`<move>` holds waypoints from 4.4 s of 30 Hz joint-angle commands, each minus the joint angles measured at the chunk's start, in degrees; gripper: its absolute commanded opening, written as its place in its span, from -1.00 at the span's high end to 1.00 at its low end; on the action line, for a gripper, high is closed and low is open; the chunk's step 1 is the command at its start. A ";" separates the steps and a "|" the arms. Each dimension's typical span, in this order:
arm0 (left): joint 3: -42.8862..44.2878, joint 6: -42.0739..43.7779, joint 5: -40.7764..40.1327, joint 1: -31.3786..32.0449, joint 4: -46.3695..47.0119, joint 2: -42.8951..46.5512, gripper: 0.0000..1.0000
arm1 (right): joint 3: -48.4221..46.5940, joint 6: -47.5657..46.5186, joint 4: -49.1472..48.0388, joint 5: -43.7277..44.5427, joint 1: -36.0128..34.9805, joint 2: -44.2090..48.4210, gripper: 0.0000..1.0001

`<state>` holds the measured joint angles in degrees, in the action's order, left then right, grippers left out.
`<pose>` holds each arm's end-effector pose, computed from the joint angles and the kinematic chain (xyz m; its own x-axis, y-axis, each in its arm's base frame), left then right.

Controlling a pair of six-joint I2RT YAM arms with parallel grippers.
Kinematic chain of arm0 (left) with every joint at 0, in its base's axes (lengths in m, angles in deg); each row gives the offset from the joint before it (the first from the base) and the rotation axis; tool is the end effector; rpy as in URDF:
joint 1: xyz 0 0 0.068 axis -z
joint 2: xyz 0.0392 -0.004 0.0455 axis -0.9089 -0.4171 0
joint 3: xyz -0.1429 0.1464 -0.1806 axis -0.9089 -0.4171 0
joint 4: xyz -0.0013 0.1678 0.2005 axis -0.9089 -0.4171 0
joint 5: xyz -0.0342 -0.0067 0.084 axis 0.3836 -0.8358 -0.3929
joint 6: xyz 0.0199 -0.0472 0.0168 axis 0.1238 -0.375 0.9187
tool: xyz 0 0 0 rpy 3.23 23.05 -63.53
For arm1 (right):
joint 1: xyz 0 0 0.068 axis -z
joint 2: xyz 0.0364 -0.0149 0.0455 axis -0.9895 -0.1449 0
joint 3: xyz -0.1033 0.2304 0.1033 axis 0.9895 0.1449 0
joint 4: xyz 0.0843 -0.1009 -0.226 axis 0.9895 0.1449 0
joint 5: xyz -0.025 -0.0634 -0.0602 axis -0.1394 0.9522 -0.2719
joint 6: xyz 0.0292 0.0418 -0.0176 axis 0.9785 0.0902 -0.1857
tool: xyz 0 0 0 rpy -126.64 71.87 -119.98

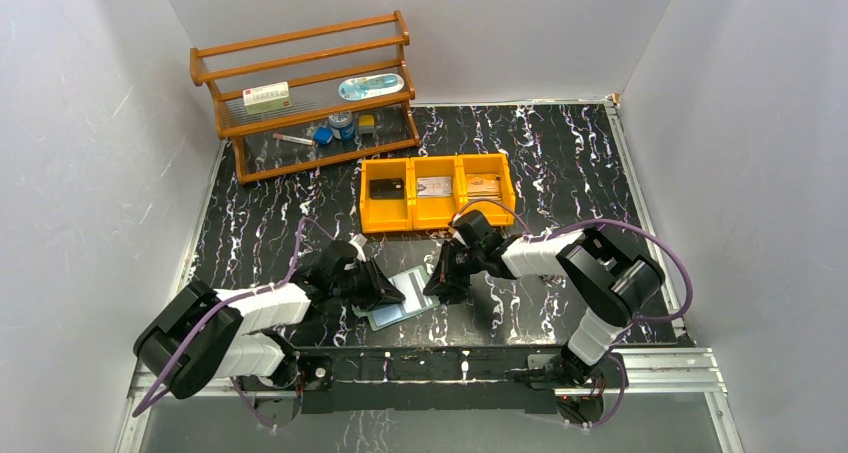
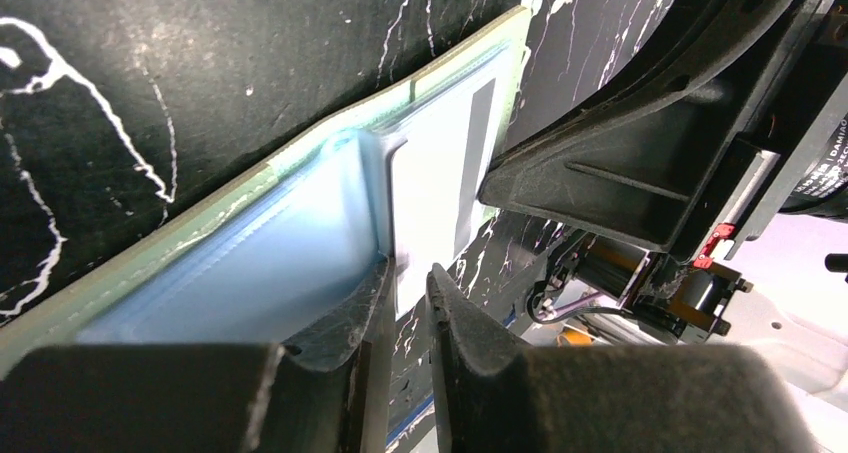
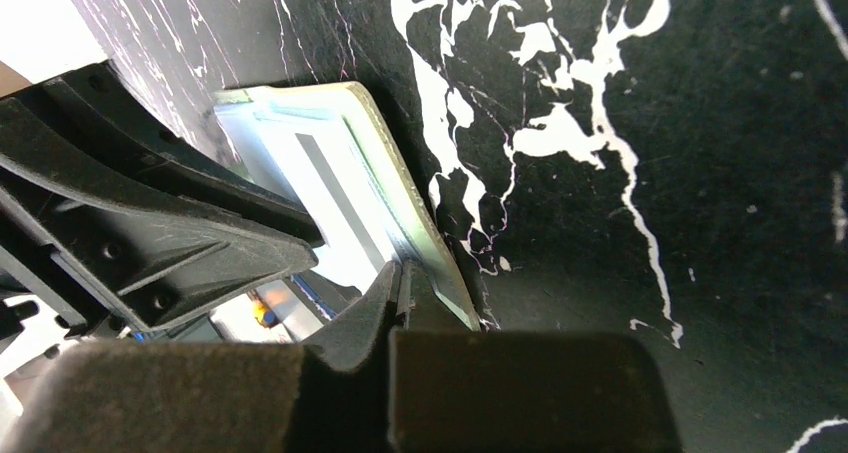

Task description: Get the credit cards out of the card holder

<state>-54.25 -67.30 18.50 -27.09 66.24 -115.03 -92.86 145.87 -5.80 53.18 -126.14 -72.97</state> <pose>0.1587 -0.1414 0.1327 -0.9248 -0.3535 -0.1403 -0.0898 0.5614 -0.8227 0.2034 0.2212 0.1221 -0.9925 0.0873 -0.0855 -0.0033 0.6805 0.7327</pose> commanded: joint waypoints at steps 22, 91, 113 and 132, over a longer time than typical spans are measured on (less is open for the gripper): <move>-6.14 -8.91 -2.22 0.89 20.19 -0.07 0.56 | 6.28 9.00 -11.54 -5.04 -1.64 -3.31 1.00; 0.25 9.31 -6.22 -2.75 -14.47 14.95 1.00 | 1.34 3.40 -0.33 3.46 -1.32 0.26 1.00; 3.37 10.48 -6.02 -2.82 -15.80 13.68 0.53 | -6.73 -3.59 6.21 4.02 -1.78 4.80 0.38; 2.49 9.49 -3.35 -2.84 -11.73 9.69 0.30 | -5.29 -1.93 0.89 0.19 -3.85 -5.48 0.34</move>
<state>-52.69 -57.47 13.01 -29.62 52.19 -104.38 -100.18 143.40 -1.87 53.77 -129.74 -75.51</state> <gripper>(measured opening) 0.346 0.337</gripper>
